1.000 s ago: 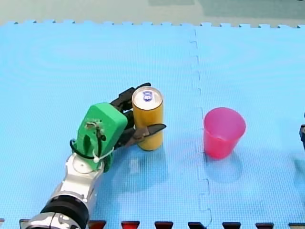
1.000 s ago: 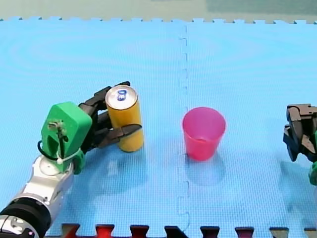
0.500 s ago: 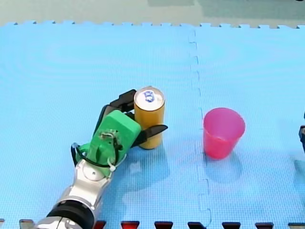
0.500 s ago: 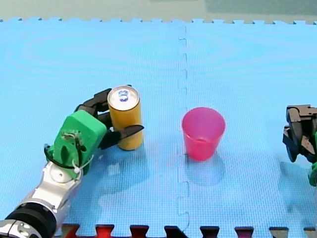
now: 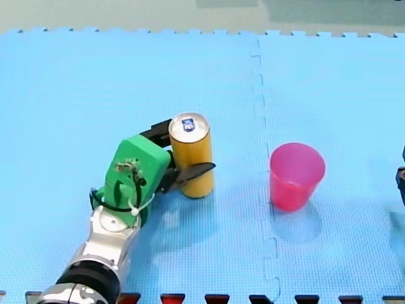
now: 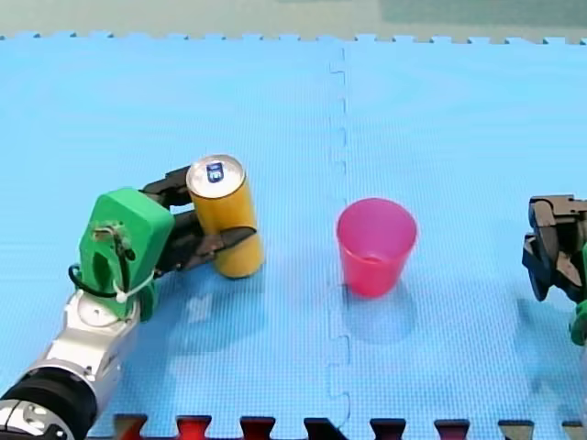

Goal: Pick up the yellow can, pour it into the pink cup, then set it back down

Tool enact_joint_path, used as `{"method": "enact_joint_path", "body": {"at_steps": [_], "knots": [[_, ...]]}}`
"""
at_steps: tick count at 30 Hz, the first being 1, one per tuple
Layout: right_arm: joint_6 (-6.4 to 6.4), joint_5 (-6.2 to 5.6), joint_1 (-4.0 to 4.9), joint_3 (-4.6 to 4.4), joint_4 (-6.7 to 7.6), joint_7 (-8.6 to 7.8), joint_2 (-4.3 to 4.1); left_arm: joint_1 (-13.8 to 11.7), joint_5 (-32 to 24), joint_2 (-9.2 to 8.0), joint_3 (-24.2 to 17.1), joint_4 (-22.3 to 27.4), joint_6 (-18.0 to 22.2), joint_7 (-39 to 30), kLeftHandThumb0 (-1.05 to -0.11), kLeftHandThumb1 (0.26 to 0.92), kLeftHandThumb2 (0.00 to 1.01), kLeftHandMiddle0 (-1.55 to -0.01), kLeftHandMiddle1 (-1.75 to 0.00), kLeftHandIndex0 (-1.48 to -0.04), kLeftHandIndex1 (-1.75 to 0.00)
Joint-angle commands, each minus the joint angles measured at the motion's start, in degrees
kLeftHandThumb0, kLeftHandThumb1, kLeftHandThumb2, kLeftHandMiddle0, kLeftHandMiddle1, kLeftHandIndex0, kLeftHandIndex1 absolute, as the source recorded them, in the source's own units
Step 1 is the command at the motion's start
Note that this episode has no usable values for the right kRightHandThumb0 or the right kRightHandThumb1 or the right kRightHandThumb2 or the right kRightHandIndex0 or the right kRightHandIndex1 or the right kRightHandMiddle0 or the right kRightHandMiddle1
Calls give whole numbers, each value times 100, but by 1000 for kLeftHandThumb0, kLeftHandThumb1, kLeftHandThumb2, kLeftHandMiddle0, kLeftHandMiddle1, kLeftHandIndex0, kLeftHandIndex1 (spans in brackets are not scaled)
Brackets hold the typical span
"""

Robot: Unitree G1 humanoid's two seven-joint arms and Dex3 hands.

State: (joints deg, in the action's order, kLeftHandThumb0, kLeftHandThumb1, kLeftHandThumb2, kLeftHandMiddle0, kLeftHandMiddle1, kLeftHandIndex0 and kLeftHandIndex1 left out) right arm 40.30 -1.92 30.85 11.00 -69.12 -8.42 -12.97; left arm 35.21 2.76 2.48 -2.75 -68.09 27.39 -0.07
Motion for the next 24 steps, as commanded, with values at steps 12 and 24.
{"method": "enact_joint_path", "body": {"at_steps": [12, 24], "knots": [[-48, 37, 50, -42, 5, 79, 21, 76, -117, -25, -175, 330, 327, 92, -348, 771, 0, -1372, -11, -1235, -6], [-70, 56, 62, -71, 24, 112, 40, 18, 389, -13, 150, 809, 600, 763, -362, 766, 0, -1377, -5, -1238, -1]]}}
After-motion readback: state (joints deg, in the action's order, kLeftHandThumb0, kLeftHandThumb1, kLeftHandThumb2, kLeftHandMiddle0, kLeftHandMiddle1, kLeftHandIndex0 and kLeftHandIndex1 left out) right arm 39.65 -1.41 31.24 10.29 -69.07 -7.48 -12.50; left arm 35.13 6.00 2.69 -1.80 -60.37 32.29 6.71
